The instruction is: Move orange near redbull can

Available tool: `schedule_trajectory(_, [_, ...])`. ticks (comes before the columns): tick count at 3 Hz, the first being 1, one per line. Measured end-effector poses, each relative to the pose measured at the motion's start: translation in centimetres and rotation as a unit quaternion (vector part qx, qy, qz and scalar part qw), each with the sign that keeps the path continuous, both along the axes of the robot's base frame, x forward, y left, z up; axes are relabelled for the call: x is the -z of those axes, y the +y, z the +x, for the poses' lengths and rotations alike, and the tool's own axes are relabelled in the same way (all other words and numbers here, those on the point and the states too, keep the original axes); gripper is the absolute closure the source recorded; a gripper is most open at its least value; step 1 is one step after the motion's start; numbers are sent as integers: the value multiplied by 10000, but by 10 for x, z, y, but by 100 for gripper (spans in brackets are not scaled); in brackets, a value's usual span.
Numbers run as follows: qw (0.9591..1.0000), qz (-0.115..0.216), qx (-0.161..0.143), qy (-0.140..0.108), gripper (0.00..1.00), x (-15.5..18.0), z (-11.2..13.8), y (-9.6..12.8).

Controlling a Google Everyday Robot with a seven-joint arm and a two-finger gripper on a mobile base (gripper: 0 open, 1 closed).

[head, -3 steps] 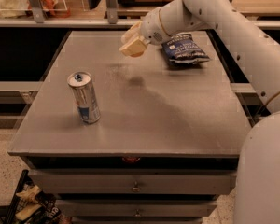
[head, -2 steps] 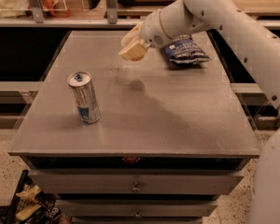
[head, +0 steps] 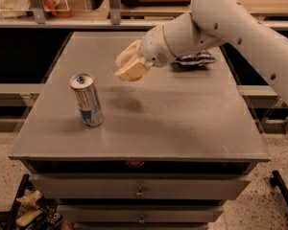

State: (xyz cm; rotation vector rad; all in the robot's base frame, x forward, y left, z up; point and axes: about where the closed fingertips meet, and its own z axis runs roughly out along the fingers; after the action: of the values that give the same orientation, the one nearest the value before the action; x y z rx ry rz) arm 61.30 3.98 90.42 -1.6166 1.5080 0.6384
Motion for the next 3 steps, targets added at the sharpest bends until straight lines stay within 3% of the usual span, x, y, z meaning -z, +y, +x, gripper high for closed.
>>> schedule_trajectory(1, [9993, 183, -293, 169, 100, 9, -27, 14])
schedule_trajectory(3, [9971, 343, -525, 433, 100, 24, -62, 22])
